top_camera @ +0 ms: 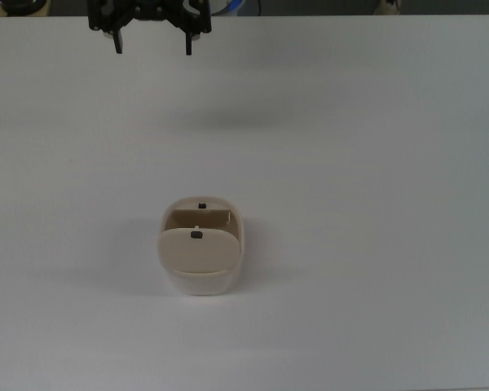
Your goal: Close the trash can
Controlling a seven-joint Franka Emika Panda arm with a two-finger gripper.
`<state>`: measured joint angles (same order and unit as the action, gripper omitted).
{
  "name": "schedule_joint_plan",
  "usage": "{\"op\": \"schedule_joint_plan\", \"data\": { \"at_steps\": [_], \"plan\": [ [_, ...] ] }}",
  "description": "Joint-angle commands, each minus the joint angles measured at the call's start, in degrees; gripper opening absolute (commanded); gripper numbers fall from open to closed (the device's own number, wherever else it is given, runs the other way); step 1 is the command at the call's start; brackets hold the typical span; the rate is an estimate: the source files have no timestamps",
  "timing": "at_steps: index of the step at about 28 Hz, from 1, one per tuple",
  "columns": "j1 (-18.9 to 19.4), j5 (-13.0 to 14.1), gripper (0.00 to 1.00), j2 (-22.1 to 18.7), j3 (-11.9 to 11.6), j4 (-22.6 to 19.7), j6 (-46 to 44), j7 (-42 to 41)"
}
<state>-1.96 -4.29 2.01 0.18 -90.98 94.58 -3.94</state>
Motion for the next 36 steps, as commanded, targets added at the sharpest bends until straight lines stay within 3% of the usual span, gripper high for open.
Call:
{"op": "schedule_joint_plan", "data": {
  "at_steps": [1, 6, 8, 24, 28, 36],
  "plan": [
    [0.6, -0.3, 0.65, -0.7, 0.3, -0.2, -4.0, -5.1],
    [0.6, 0.0, 0.21, -0.7, 0.2, 1.2, -4.0, -5.1],
    [0.5, 0.0, 0.11, -0.7, 0.2, 1.3, -4.0, -5.1],
    [0.4, 2.0, 0.08, -0.5, 0.0, 1.2, -3.6, -5.1],
    [0.4, 2.7, 0.03, 0.7, 0.0, 1.3, -2.8, -5.3],
    [0.5, 2.8, 0.0, 2.6, 0.2, 1.3, 10.3, -4.1]
  ]
}}
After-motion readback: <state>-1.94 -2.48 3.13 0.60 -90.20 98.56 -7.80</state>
